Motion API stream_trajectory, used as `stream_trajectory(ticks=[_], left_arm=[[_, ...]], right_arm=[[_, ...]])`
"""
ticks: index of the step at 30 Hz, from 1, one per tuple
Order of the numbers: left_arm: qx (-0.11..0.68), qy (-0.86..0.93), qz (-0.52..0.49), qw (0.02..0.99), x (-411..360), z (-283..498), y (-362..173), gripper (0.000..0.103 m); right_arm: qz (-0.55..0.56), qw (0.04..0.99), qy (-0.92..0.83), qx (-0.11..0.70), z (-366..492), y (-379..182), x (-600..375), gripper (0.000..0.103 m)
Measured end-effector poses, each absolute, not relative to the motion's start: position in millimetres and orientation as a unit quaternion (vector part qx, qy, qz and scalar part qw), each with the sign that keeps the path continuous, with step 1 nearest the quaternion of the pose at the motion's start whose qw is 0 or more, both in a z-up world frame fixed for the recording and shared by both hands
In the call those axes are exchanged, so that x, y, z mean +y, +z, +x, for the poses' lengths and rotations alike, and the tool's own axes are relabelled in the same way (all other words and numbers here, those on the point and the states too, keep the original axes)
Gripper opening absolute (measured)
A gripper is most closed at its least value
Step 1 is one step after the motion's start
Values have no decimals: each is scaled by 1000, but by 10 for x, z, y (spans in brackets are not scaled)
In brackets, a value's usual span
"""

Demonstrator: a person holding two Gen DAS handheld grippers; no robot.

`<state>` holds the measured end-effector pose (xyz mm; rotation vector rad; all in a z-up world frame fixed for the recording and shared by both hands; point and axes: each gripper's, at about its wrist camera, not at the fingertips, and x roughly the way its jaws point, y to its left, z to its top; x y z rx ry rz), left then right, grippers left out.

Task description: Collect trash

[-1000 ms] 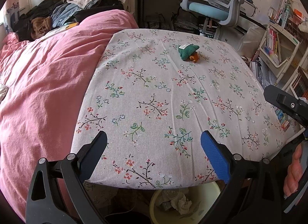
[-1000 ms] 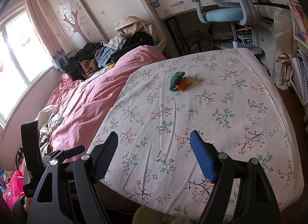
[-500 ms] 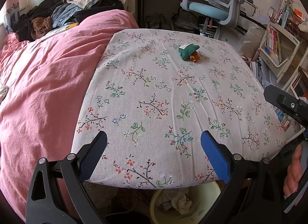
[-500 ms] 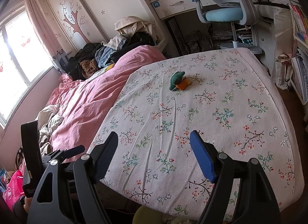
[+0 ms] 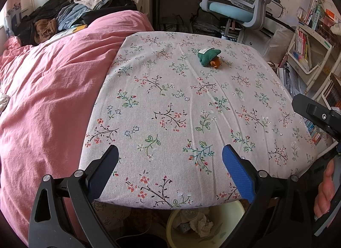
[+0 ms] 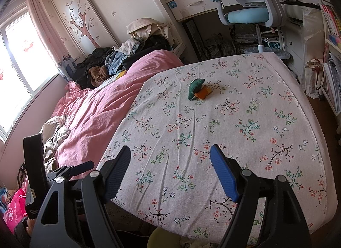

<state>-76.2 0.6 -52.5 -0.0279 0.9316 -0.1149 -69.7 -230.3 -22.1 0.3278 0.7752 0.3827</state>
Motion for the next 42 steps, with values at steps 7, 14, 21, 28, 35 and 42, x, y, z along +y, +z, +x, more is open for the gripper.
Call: stream_trajectory(ticks=[7, 14, 21, 28, 35, 42], left_arm=[[449, -56, -13, 892, 5, -761, -526, 94], [449, -56, -13, 892, 6, -762, -524, 94], [449, -56, -14, 892, 5, -763, -523, 94], [449, -56, -14, 892, 1, -760, -522, 94], [448, -54, -17, 892, 15, -767, -522, 94], [447, -53, -18, 893, 22, -769, -519, 94]], right_arm=[[158, 895, 185, 374, -695, -221, -2302, 74], [159, 895, 185, 375, -689, -219, -2303, 74], [158, 894, 186, 376, -751, -263, -2260, 74], [159, 892, 187, 379, -749, -271, -2260, 74], [158, 891, 188, 381, -762, -278, -2251, 74], [157, 890, 189, 383, -772, -283, -2233, 74]])
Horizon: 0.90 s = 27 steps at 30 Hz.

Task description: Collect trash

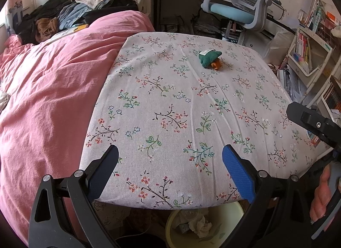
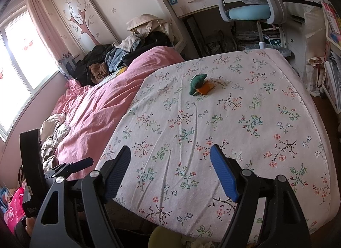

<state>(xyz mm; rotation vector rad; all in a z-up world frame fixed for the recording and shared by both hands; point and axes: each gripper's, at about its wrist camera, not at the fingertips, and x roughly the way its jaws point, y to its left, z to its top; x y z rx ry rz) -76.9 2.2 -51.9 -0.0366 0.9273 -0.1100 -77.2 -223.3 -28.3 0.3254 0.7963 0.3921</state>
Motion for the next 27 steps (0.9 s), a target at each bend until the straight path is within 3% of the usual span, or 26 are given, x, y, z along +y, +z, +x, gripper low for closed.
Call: stream_trajectory(ticks=[27], left_arm=[[447, -53, -18, 893, 28, -772, -518, 94]], right_arm=[[155, 889, 190, 386, -774, -298, -2205, 74]])
